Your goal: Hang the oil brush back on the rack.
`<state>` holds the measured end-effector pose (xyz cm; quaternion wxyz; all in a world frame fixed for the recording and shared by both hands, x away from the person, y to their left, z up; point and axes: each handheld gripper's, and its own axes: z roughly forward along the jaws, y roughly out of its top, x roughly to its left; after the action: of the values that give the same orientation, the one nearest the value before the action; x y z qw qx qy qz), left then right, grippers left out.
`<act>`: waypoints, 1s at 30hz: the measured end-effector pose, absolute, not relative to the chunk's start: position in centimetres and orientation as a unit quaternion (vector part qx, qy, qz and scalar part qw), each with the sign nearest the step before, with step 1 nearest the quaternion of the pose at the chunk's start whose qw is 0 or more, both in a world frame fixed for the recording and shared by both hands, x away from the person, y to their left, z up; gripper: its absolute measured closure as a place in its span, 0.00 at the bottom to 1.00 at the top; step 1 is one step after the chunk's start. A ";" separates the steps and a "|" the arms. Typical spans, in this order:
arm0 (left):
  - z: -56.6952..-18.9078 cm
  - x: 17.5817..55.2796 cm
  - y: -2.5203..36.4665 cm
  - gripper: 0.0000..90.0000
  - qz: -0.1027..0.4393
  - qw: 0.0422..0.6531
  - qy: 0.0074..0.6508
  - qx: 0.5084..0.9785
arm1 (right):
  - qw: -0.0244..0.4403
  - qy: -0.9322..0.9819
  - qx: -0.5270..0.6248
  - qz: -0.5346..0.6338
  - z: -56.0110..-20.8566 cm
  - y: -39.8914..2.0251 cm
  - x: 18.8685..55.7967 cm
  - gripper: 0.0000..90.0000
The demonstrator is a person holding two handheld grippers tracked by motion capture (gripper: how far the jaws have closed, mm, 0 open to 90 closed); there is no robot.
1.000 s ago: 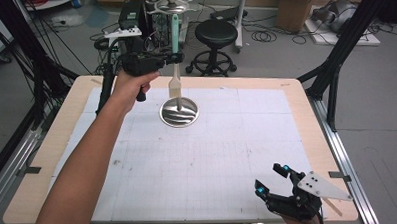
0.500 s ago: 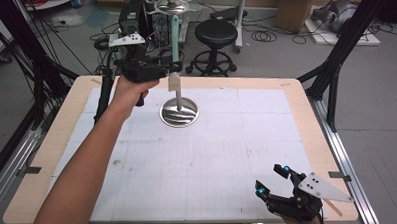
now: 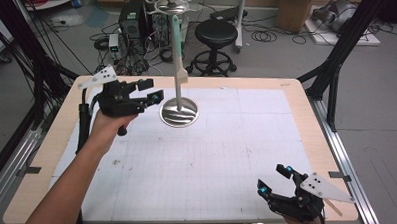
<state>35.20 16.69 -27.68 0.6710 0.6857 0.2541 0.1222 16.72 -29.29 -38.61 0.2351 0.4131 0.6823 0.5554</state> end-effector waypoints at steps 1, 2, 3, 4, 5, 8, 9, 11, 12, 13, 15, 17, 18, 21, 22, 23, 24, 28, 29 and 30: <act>-28.0 34.6 16.8 0.36 0.118 0.674 0.251 0.685 | 0.236 0.681 0.413 0.556 -38.6 -29.3 16.8 0.21; -28.4 34.0 17.0 0.35 0.115 0.676 0.248 0.685 | 0.235 0.681 0.415 0.556 -38.6 -29.3 16.8 0.21; -28.9 33.4 17.1 0.33 0.111 0.679 0.246 0.683 | 0.236 0.681 0.414 0.556 -38.7 -29.3 16.8 0.21; -29.4 32.9 17.4 0.31 0.110 0.680 0.243 0.683 | 0.235 0.681 0.416 0.555 -38.7 -29.4 16.8 0.21; -29.9 32.3 17.6 0.29 0.110 0.681 0.244 0.682 | 0.233 0.681 0.419 0.554 -38.8 -29.4 16.7 0.21; -31.7 30.6 18.4 0.18 0.121 0.668 0.242 0.694 | 0.235 0.680 0.421 0.552 -38.9 -29.4 16.9 0.21; -32.3 29.9 18.7 0.19 0.122 0.670 0.242 0.691 | 0.236 0.680 0.423 0.550 -38.9 -29.4 16.9 0.21; -33.6 28.8 19.5 0.19 0.120 0.672 0.246 0.688 | 0.237 0.682 0.424 0.547 -39.0 -29.4 16.9 0.21; -34.2 28.2 19.9 0.19 0.123 0.671 0.249 0.688 | 0.237 0.683 0.425 0.545 -39.0 -29.4 16.9 0.21; -34.8 27.6 20.3 0.20 0.124 0.673 0.251 0.685 | 0.238 0.682 0.427 0.544 -39.1 -29.4 17.0 0.21; -36.1 26.6 21.2 0.20 0.131 0.670 0.255 0.685 | 0.239 0.682 0.427 0.543 -39.2 -29.5 17.0 0.21; -37.2 25.7 22.0 0.20 0.135 0.668 0.262 0.684 | 0.240 0.681 0.430 0.542 -39.3 -29.6 17.0 0.21; -37.8 25.3 22.4 0.20 0.135 0.667 0.267 0.682 | 0.238 0.681 0.432 0.541 -39.4 -29.6 17.0 0.21; -39.1 24.5 23.4 0.20 0.142 0.658 0.276 0.686 | 0.236 0.685 0.434 0.535 -39.6 -29.6 17.0 0.21; -39.6 24.3 23.7 0.21 0.146 0.652 0.279 0.690 | 0.235 0.686 0.435 0.534 -39.7 -29.5 17.0 0.21; -39.8 24.1 23.9 0.21 0.150 0.647 0.280 0.693 | 0.235 0.687 0.437 0.531 -39.7 -29.5 17.1 0.21; -40.1 24.0 24.2 0.21 0.152 0.646 0.283 0.693 | 0.237 0.688 0.436 0.529 -39.8 -29.5 17.1 0.21; -41.0 23.6 24.9 0.22 0.164 0.634 0.298 0.695 | 0.235 0.687 0.440 0.528 -40.0 -29.5 17.1 0.21; -41.1 23.6 25.1 0.22 0.161 0.633 0.302 0.695 | 0.235 0.687 0.440 0.528 -40.0 -29.5 17.1 0.21; -41.2 23.6 25.2 0.22 0.160 0.633 0.305 0.693 | 0.236 0.688 0.439 0.528 -40.0 -29.5 17.1 0.21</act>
<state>23.57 25.18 -41.24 0.6328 0.6934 0.3052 0.1599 17.07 -29.55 -40.02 0.2360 0.4389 0.6875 0.5282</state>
